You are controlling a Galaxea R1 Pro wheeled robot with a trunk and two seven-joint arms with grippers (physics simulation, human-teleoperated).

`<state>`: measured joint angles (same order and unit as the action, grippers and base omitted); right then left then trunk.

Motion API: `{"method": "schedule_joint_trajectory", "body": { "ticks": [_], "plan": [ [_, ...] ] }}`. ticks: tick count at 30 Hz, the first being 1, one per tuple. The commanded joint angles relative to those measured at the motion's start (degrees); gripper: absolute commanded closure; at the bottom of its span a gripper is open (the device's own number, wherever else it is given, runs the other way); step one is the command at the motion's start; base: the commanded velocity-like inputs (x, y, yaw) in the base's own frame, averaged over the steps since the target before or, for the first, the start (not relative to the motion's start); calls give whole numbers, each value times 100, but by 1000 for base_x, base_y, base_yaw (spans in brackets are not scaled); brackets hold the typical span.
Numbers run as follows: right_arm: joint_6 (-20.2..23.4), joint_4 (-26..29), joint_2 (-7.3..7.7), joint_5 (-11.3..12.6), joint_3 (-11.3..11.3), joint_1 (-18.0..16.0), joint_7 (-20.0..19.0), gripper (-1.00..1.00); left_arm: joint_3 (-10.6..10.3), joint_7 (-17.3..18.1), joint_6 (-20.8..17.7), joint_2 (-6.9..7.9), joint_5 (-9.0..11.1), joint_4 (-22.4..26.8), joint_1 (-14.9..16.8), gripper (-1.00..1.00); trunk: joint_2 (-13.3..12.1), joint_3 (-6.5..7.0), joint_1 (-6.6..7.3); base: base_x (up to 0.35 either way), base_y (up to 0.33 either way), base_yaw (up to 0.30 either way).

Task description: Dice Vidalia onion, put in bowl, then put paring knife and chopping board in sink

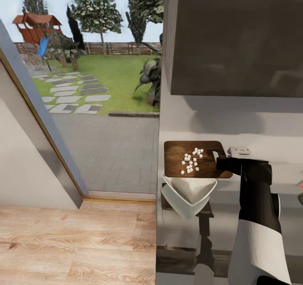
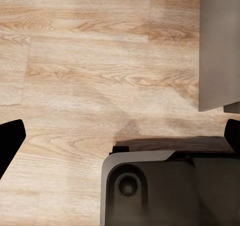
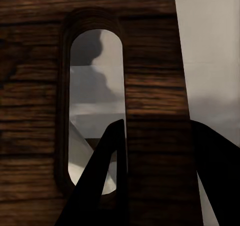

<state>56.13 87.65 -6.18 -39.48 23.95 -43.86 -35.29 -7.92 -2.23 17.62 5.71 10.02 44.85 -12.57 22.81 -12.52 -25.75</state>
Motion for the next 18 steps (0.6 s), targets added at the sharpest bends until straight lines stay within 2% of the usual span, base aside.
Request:
{"method": "schedule_joint_trajectory", "body": {
  "ticks": [1,7,13,18],
  "plan": [
    [12,6,-6,-51,13,-8,-57,100,-34,-23,13,9,60,5,0,-100,11,-10,-4,0,0,0],
    [12,6,-6,-51,29,-6,-57,100,-34,-24,17,9,52,6,0,-100,11,-10,-4,0,-10,0],
    [12,6,-6,-52,46,-8,-57,100,-34,-24,21,9,44,6,0,-100,11,-10,-4,0,-215,0],
    [12,4,-6,-55,52,-6,-57,100,-34,-23,22,9,44,6,0,-100,11,-10,-4,0,-66,0]
  ]
}}
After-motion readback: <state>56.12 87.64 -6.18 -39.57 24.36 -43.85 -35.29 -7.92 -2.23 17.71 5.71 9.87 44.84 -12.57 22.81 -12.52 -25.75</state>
